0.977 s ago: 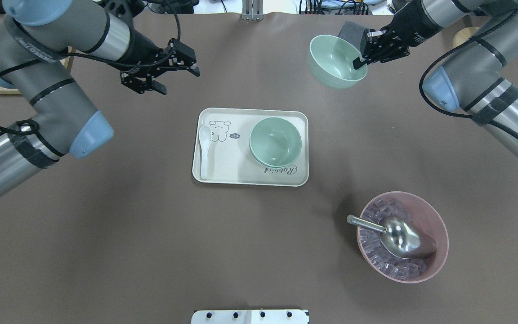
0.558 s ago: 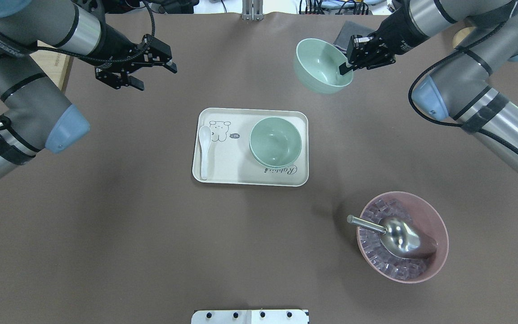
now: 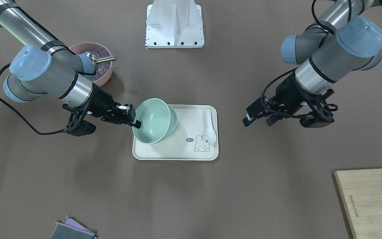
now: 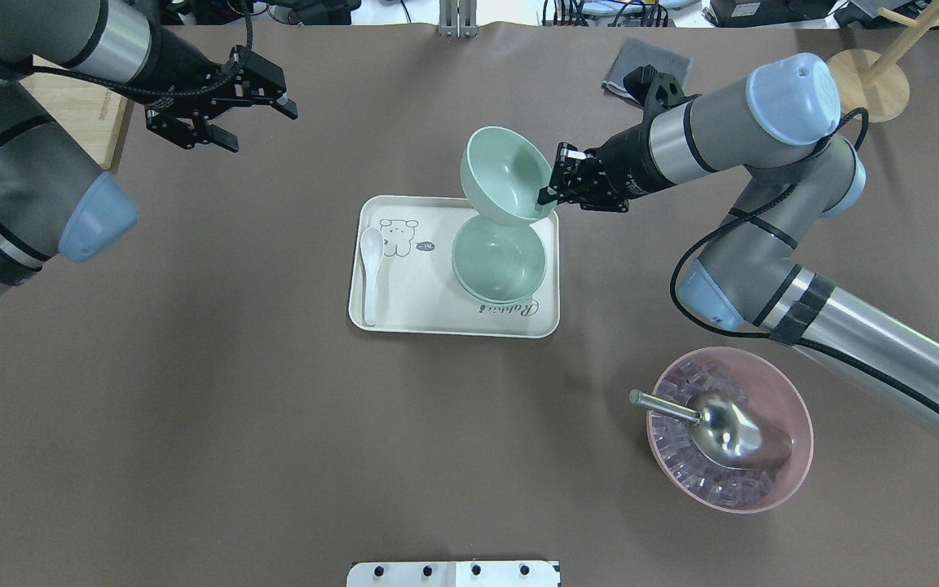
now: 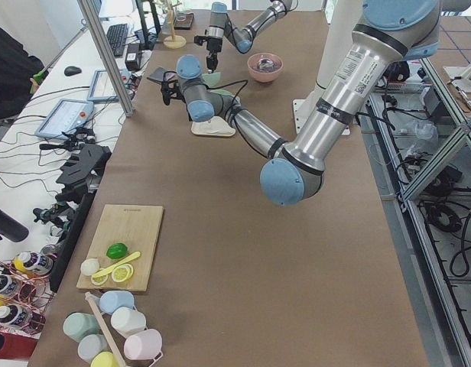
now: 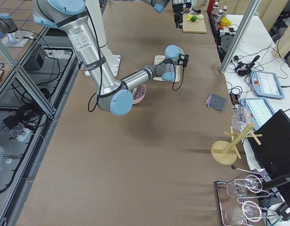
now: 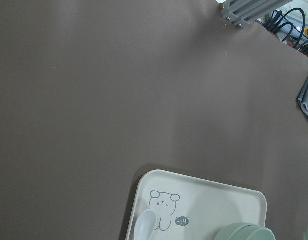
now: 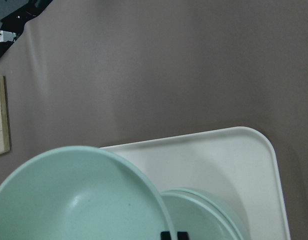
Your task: Stack green bowls together
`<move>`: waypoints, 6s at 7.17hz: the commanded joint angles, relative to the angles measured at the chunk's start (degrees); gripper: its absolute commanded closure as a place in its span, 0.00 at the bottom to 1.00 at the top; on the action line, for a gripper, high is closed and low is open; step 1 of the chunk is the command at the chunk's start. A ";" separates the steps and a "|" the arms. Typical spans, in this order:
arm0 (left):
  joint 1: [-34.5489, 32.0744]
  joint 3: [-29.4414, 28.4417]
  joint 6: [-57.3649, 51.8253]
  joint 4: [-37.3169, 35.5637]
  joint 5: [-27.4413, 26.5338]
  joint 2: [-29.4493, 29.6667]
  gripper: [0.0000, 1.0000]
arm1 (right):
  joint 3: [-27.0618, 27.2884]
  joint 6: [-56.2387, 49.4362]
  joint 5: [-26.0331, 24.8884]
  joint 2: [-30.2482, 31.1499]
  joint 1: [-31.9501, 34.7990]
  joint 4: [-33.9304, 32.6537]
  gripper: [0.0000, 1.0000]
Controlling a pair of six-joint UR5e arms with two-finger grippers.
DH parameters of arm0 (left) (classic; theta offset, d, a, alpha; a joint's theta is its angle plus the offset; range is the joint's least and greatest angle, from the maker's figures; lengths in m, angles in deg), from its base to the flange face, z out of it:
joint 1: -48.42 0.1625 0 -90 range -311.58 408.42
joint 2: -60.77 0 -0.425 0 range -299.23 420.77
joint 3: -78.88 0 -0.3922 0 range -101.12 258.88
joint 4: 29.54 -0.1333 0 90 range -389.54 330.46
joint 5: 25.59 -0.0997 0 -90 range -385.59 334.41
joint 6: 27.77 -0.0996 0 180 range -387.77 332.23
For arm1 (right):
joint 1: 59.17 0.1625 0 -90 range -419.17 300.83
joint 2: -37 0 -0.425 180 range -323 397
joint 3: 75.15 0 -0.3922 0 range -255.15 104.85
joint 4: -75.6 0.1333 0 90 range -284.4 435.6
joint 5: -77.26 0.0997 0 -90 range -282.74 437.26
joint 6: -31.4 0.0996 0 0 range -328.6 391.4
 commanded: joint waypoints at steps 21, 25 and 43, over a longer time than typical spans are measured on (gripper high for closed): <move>-1.18 -0.11 -0.09 -0.01 -0.60 -0.08 0.02 | 3.01 -2.61 2.20 5.15 4.56 4.80 0.00; -15.39 3.49 -22.33 -0.10 -0.79 -10.33 0.02 | 5.03 -24.83 2.66 6.11 19.76 -16.56 0.00; -35.65 -2.09 -71.37 -32.10 1.59 -28.56 0.02 | 12.42 -87.34 8.73 29.23 44.31 -63.06 0.00</move>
